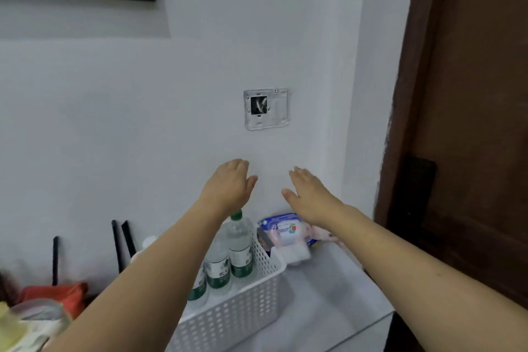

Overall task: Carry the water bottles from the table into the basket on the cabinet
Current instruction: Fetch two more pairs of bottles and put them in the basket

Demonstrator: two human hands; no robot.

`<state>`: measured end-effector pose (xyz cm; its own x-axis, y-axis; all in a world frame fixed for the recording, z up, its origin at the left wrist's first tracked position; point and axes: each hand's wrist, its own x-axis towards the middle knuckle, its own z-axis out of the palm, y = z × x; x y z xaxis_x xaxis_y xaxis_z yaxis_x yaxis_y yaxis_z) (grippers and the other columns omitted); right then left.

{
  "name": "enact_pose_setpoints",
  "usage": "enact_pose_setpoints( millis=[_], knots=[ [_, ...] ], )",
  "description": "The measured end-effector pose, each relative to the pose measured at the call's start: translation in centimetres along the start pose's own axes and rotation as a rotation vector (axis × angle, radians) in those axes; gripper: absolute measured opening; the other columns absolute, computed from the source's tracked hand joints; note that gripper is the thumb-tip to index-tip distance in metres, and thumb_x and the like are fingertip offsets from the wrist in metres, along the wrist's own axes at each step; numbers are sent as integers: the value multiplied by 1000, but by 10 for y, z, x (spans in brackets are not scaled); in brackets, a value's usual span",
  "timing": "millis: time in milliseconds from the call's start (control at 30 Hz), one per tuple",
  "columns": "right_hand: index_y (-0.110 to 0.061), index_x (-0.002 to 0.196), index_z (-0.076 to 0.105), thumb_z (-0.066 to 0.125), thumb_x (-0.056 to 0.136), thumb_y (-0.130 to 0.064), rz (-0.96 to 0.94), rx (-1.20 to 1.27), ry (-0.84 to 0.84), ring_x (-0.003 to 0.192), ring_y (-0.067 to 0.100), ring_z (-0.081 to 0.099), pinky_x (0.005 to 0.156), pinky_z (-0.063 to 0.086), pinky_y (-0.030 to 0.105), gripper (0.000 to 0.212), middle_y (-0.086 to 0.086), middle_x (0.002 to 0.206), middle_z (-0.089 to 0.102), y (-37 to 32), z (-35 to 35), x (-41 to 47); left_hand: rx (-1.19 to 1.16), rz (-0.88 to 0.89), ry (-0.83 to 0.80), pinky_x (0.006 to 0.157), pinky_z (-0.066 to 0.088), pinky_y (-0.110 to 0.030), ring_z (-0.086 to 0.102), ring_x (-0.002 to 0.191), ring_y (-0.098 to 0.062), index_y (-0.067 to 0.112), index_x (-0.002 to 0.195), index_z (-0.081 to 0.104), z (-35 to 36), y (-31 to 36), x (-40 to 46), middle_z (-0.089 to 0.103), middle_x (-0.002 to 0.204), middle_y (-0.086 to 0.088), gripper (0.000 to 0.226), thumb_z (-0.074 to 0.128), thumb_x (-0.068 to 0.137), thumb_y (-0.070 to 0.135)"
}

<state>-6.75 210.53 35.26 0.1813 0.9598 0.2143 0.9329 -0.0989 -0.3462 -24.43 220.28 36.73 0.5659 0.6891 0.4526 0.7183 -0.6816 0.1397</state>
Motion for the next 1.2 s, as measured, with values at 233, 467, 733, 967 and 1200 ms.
enact_pose_setpoints(
  millis=[233, 467, 733, 967, 1200],
  knots=[
    [-6, 153, 11, 29, 103, -39, 190, -68, 57, 149, 25, 2, 119, 1, 34, 63, 13, 163, 4, 33, -40, -49, -56, 217, 0, 109, 29, -38, 44, 129, -34, -2, 133, 49, 7, 67, 22, 50, 139, -20, 44, 42, 104, 30],
    [-5, 153, 11, 29, 103, -39, 413, -147, 147, 149, 25, 2, 120, 3, 37, 63, 12, 163, 6, 61, -83, -113, -165, 415, -37, 108, 32, -38, 44, 127, -33, -3, 131, 50, 18, 144, 41, 51, 136, -19, 44, 40, 104, 30],
    [-6, 154, 10, 28, 103, -40, 668, -227, 223, 149, 24, 1, 120, 2, 37, 63, 11, 163, 5, 81, -120, -222, -318, 652, -47, 100, 40, -39, 51, 115, -35, -2, 122, 55, 16, 248, 13, 57, 122, -18, 38, 43, 103, 29],
    [-5, 153, 12, 31, 102, -39, 912, -311, 311, 150, 24, 3, 121, 3, 38, 64, 12, 163, 7, 78, -163, -359, -441, 864, -71, 116, 26, -39, 36, 138, -32, -1, 143, 40, -13, 362, -47, 42, 149, -18, 50, 38, 105, 32],
    [-6, 153, 13, 32, 102, -39, 1156, -363, 390, 149, 25, 5, 120, 5, 38, 63, 12, 162, 9, 53, -194, -502, -560, 1051, -109, 116, 28, -40, 33, 141, -30, 1, 143, 41, -50, 466, -147, 40, 151, -16, 50, 40, 104, 33]
  ],
)
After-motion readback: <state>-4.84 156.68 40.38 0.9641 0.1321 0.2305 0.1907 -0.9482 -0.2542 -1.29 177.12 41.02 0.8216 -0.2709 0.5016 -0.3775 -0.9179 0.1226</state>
